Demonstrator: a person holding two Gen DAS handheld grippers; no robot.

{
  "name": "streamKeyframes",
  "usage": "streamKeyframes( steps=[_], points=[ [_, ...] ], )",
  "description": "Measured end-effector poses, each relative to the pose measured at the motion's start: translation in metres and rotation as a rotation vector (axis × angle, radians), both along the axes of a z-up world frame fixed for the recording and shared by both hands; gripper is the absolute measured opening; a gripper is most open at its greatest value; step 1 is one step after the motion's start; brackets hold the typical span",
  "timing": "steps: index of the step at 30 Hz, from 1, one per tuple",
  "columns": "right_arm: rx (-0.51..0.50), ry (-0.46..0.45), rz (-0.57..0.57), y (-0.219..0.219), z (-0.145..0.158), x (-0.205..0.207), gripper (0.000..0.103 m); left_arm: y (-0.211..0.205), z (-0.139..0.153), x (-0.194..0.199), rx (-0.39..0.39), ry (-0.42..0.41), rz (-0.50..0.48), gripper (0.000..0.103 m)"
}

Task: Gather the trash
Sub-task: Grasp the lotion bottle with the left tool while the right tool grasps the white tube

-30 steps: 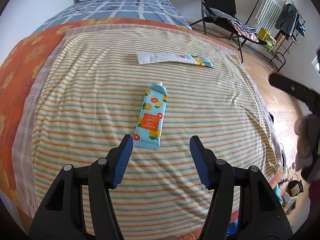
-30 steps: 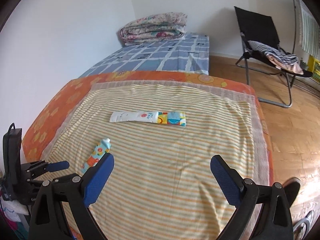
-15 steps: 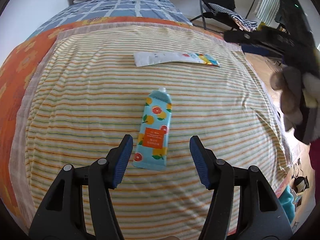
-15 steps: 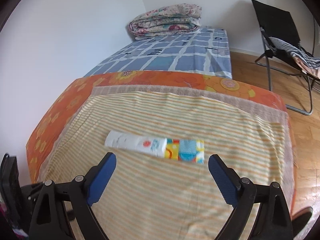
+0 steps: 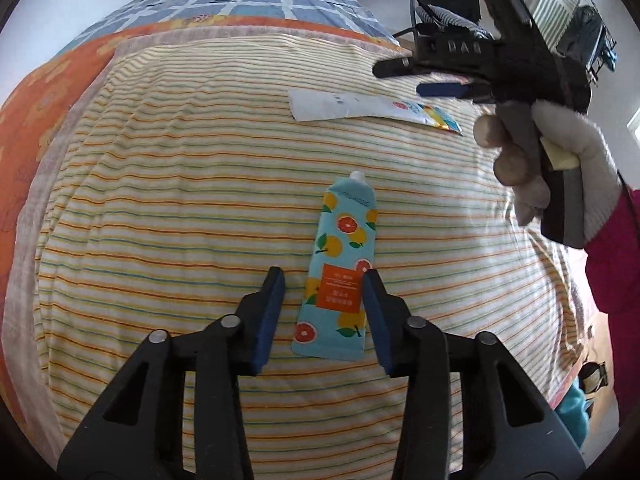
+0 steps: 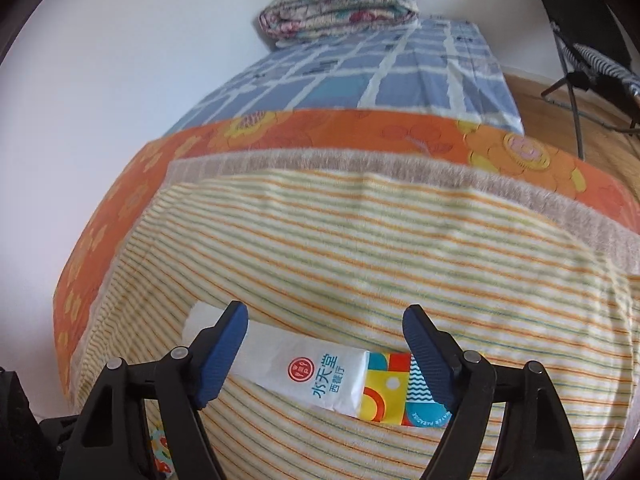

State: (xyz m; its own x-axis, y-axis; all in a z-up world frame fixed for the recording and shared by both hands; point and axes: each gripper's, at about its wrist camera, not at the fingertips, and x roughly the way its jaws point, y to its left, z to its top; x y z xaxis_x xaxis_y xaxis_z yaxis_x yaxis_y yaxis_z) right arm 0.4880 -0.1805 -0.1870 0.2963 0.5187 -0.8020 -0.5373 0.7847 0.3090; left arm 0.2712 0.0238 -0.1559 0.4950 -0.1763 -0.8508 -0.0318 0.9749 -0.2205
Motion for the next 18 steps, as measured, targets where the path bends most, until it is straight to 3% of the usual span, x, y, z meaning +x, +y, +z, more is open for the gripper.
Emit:
streamKeyframes(
  steps=[2, 7, 11, 13, 15, 17, 18],
  points=[
    [-0.002, 0.031, 0.011, -0.001, -0.004, -0.001, 0.077, 0.005, 0.001, 0.001, -0.009, 0.001, 0.012, 0.025],
    [-0.028, 0.09, 0.08, -0.005, -0.011, -0.021, 0.074, 0.017, 0.003, 0.0, 0.012, -0.003, 0.034, 0.009],
    [-0.087, 0.076, 0.142, -0.002, -0.01, -0.043, 0.068, 0.026, 0.0, -0.002, -0.048, 0.014, 0.049, 0.009],
    [-0.158, 0.014, 0.161, 0.004, -0.008, -0.053, 0.068, 0.025, 0.003, -0.003, -0.065, -0.002, 0.039, 0.009],
    [-0.201, -0.041, 0.164, 0.009, -0.007, -0.057, 0.068, 0.02, 0.007, -0.003, -0.069, -0.012, 0.023, 0.014],
    [-0.218, -0.06, 0.165, 0.013, -0.007, -0.057, 0.067, 0.012, 0.01, -0.001, -0.059, -0.017, 0.001, 0.046],
    [-0.23, -0.069, 0.168, 0.016, -0.008, -0.056, 0.067, 0.009, 0.01, 0.0, -0.049, -0.027, -0.004, 0.048]
  ],
)
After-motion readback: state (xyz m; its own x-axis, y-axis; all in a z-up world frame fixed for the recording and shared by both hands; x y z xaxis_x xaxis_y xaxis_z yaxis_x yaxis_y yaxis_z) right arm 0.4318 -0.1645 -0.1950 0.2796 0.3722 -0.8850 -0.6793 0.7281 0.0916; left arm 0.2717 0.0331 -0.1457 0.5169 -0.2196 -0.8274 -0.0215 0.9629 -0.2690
